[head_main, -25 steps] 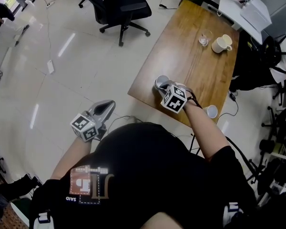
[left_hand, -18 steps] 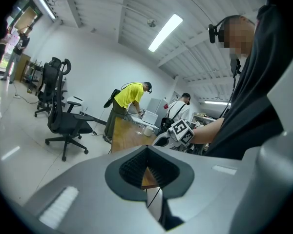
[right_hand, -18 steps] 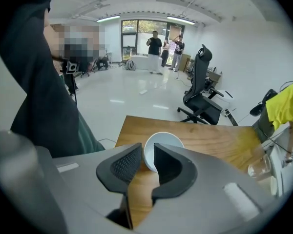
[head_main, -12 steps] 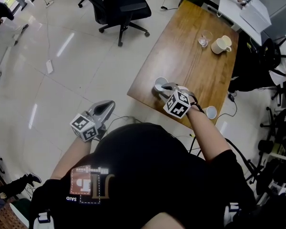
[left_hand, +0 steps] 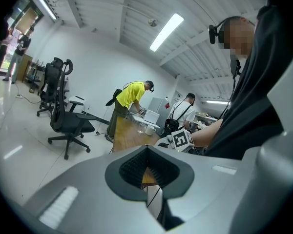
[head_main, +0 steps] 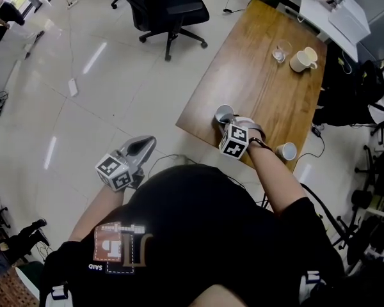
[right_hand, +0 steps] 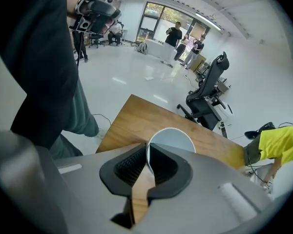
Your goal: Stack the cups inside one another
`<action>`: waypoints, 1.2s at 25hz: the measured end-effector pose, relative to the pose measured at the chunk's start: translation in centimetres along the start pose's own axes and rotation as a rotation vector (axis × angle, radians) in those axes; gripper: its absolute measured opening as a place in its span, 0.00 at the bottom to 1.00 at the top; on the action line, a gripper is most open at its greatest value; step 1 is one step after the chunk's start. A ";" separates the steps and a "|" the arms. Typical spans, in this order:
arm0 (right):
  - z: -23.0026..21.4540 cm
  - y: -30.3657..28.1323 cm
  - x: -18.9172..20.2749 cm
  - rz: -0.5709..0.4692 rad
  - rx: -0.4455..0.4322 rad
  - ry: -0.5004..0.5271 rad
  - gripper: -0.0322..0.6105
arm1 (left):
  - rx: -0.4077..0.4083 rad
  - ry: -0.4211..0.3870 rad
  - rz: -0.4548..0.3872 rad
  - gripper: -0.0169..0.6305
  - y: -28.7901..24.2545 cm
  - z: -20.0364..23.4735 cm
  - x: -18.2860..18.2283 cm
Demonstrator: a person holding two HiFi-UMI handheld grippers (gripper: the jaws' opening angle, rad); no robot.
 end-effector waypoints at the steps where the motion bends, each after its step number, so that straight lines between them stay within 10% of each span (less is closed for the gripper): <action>1: 0.0 0.2 -0.1 -0.006 -0.002 -0.007 0.10 | -0.002 0.002 0.001 0.03 0.1 0.0 0.0; 14: -0.6 13.2 4.9 -0.124 0.108 -0.303 0.10 | 0.172 -0.045 0.080 0.03 -6.5 -2.5 -0.1; 30: 9.4 21.3 20.0 0.102 0.105 -0.569 0.10 | 0.369 -0.097 0.202 0.03 -17.1 -8.8 1.8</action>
Point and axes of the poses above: the fingertips, and each gripper's own axes: y backward along the fingers, z to its left, x out of its underside, the point moved 10 cm from there along y, backward along the fingers, and after that the axes turned 15 degrees about y, right-handed, at the moved point
